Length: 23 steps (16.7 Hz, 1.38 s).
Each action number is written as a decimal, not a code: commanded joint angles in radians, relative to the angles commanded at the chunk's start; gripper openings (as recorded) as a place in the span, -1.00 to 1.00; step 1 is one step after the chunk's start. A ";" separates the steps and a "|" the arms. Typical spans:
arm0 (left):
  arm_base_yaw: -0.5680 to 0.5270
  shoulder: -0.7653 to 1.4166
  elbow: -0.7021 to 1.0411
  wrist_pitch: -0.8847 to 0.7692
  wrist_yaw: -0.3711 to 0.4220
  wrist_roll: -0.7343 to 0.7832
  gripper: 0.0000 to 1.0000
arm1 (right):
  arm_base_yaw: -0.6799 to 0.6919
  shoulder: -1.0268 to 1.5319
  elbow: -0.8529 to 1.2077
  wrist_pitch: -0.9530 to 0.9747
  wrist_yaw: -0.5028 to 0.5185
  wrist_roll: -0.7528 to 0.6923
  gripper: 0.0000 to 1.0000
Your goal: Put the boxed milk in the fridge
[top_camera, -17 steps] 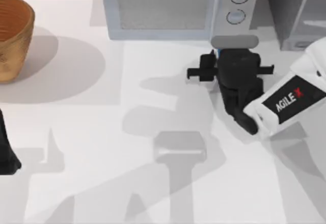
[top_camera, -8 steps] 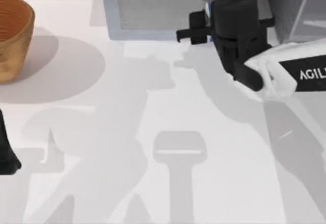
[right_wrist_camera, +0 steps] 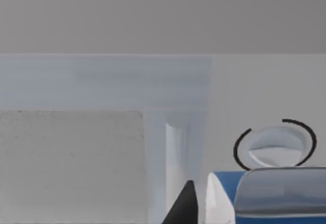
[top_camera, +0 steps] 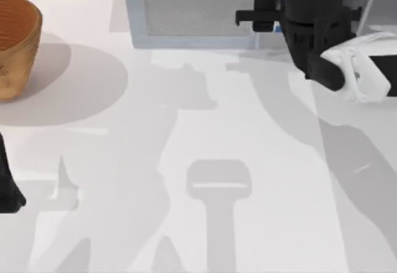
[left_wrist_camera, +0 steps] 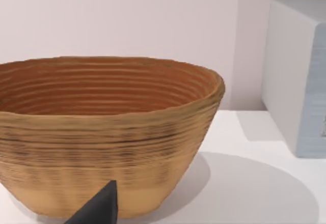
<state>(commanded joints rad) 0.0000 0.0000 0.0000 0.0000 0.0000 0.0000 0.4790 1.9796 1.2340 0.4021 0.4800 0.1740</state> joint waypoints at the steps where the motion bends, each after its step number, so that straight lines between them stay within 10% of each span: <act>1: 0.000 0.000 0.000 0.000 0.000 0.000 1.00 | 0.002 0.004 0.001 0.002 -0.001 0.000 -1.00; 9: 0.000 0.000 0.000 0.000 0.000 0.000 1.00 | -0.063 -0.290 -0.188 -0.058 -0.077 -0.031 -1.00; 23: 0.000 0.000 0.000 0.000 0.000 0.000 1.00 | -0.404 -1.748 -1.036 -0.336 -0.402 -0.147 -1.00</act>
<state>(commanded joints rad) 0.0000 0.0000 0.0000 0.0000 0.0000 0.0000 0.0747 0.2321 0.1978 0.0661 0.0775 0.0266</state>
